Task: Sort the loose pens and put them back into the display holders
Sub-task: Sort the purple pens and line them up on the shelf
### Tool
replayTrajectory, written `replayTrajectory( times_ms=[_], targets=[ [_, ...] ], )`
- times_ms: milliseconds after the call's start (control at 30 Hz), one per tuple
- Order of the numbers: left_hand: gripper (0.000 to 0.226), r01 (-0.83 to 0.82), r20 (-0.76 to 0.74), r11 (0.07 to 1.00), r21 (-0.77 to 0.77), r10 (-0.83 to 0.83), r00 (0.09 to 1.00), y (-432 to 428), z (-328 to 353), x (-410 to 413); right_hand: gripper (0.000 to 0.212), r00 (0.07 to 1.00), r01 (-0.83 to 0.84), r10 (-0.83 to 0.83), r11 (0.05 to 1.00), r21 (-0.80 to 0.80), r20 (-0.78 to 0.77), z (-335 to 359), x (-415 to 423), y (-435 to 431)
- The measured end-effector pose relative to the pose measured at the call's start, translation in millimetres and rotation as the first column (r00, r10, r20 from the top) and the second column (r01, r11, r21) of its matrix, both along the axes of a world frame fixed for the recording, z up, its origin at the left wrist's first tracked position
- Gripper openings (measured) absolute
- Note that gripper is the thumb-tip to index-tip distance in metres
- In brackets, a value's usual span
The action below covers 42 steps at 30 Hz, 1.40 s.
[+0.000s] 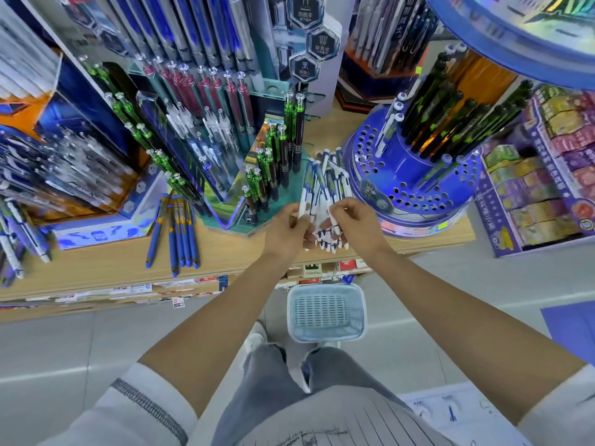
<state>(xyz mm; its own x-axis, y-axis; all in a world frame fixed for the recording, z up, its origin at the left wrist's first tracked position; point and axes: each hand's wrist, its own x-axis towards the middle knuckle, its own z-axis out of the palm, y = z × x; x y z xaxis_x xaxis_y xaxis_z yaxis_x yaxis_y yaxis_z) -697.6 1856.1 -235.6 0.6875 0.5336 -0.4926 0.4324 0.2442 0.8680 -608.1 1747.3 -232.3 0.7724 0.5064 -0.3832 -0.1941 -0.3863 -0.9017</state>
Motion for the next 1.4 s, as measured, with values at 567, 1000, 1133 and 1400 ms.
replayTrajectory(
  times_ms=[567, 1000, 1133, 1400],
  targets=[
    [0.062, 0.349, -0.245, 0.854, 0.386, -0.27, 0.931, 4.6, -1.3, 24.2, 0.023, 0.988, -0.053, 0.078, 0.982, -0.181, 0.132, -9.0, 25.6, 12.6],
    [0.069, 0.492, -0.452, 0.652, 0.577, -0.246, 0.857, -0.2, -2.0, 9.6, 0.04, 0.918, -0.156, 0.228, 0.96, -0.234, 0.324, -9.2, 19.2, -4.2],
    [0.065, 0.453, -0.417, 0.638, 0.623, -0.219, 0.882, -5.1, -6.5, -0.2, 0.033, 0.913, -0.165, 0.235, 0.96, -0.225, 0.334, -5.2, 11.4, -10.0],
    [0.038, 0.316, -0.328, 0.647, 0.694, -0.107, 0.939, -3.5, -9.7, -43.0, 0.014, 0.873, -0.267, 0.321, 0.944, -0.192, 0.367, -5.3, -20.7, -3.8]
  ],
)
